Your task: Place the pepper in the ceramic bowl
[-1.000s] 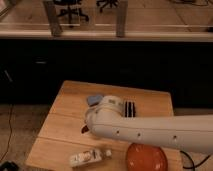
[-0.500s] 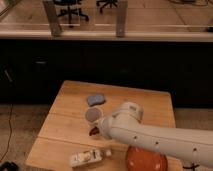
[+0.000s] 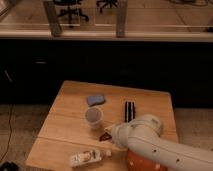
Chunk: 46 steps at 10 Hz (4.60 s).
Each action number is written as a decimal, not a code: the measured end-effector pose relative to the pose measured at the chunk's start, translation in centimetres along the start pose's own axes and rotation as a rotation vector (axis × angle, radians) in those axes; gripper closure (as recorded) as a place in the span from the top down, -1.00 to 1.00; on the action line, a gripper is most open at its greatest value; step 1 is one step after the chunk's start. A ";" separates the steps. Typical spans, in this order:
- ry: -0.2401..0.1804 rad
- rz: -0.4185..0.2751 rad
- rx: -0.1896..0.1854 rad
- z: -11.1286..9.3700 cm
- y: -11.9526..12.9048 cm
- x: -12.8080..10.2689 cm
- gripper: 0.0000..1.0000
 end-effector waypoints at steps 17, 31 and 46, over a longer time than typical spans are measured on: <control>0.112 0.215 -0.016 -3.2 6.2 4.4 -1.00; 0.163 0.369 -0.062 -4.0 12.3 5.9 -0.58; 0.233 0.295 -0.057 -4.0 9.7 4.5 0.60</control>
